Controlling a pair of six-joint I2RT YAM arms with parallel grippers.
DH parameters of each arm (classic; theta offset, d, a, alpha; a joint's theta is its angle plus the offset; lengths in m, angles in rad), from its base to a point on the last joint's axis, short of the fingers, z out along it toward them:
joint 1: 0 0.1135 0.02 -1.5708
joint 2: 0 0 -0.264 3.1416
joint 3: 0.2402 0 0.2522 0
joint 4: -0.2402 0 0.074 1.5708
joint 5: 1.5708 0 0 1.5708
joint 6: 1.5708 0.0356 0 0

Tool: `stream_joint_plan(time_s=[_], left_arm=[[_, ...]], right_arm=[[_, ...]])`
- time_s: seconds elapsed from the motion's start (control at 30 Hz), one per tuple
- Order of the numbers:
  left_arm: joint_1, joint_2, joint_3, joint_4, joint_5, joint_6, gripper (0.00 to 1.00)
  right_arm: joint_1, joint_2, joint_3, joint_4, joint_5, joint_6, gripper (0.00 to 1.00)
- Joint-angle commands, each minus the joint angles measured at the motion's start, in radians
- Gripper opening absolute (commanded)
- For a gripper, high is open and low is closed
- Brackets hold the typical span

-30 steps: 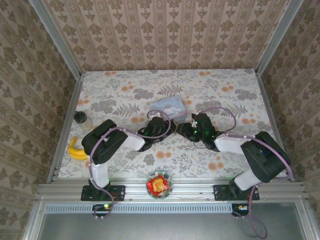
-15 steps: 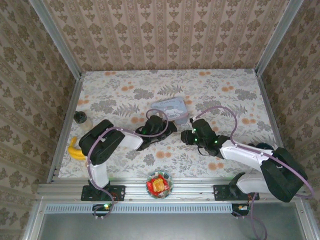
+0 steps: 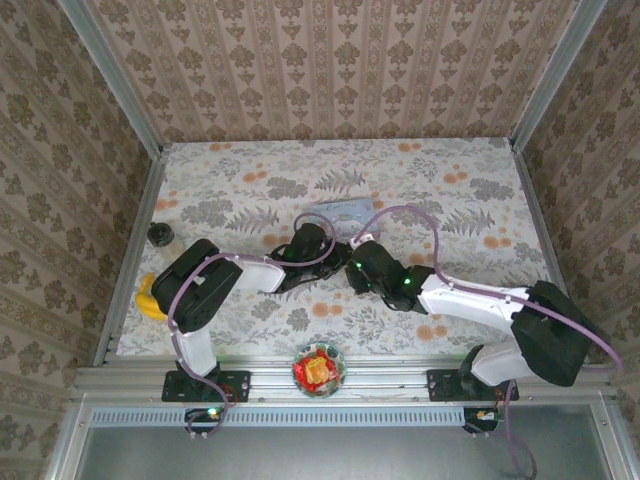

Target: Unlock a padlock with a key

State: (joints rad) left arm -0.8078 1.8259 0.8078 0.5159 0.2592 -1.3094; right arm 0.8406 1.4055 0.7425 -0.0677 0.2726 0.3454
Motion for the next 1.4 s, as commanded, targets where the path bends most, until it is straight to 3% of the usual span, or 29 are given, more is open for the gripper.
stream_joint_plan(time_s=[0.0, 0.47, 1.0, 1.23, 1.37], left_arm=[[0.004, 0.019, -0.004, -0.128, 0.077, -0.055, 0.00], [0.018, 0.021, 0.002, -0.116, 0.110, -0.060, 0.00], [0.025, 0.013, 0.020, -0.115, 0.148, -0.041, 0.00], [0.023, 0.012, 0.016, -0.109, 0.163, -0.036, 0.00], [0.021, 0.012, 0.023, -0.108, 0.175, -0.025, 0.00]], right_arm=[[0.028, 0.061, 0.059, -0.074, 0.102, -0.079, 0.24], [0.082, 0.223, 0.158, -0.124, 0.248, -0.126, 0.26], [0.052, 0.285, 0.110, 0.052, 0.304, -0.176, 0.27], [0.025, 0.306, 0.094, 0.122, 0.346, -0.163, 0.21], [-0.014, 0.293, 0.064, 0.173, 0.303, -0.165, 0.14]])
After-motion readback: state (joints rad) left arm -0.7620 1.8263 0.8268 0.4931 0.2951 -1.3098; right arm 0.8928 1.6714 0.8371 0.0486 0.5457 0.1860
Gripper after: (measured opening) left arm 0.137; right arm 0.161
